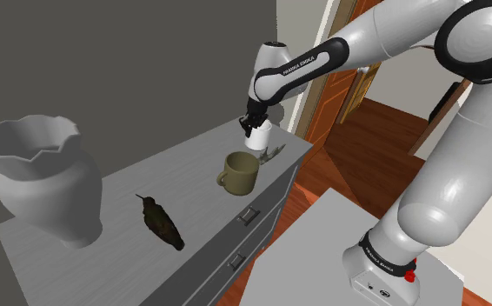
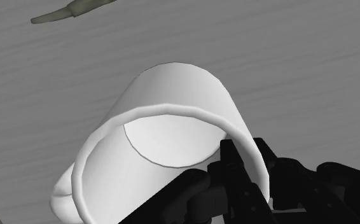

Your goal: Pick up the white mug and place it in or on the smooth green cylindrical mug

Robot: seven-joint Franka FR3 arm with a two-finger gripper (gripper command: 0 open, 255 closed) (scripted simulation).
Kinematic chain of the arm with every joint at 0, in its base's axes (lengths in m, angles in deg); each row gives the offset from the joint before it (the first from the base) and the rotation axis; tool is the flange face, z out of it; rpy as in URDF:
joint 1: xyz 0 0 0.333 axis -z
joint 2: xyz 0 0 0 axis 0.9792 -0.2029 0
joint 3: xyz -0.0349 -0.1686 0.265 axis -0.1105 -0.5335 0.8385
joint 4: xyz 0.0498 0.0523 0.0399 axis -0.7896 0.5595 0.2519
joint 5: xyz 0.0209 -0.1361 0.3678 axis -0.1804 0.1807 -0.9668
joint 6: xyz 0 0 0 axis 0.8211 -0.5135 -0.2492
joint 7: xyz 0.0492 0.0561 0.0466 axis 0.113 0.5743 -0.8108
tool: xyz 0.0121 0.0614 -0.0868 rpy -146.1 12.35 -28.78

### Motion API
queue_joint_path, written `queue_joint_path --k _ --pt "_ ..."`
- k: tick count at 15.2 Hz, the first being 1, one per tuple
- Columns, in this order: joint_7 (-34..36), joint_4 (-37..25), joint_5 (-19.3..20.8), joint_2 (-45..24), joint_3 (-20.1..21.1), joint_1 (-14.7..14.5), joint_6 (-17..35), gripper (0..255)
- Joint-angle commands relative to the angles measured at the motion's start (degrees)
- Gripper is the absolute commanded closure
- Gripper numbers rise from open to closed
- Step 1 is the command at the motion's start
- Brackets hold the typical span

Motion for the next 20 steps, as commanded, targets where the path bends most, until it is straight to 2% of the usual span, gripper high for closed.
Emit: queue_joint_path --k 1,4,20 --pt "0.0 0.0 0.0 -0.01 0.0 0.0 0.01 255" --pt "0.0 0.0 0.0 -0.01 0.0 0.0 0.02 255" --pt "-0.72 -5.76 -0.71 6.04 0.08 0.01 -11.77 255"
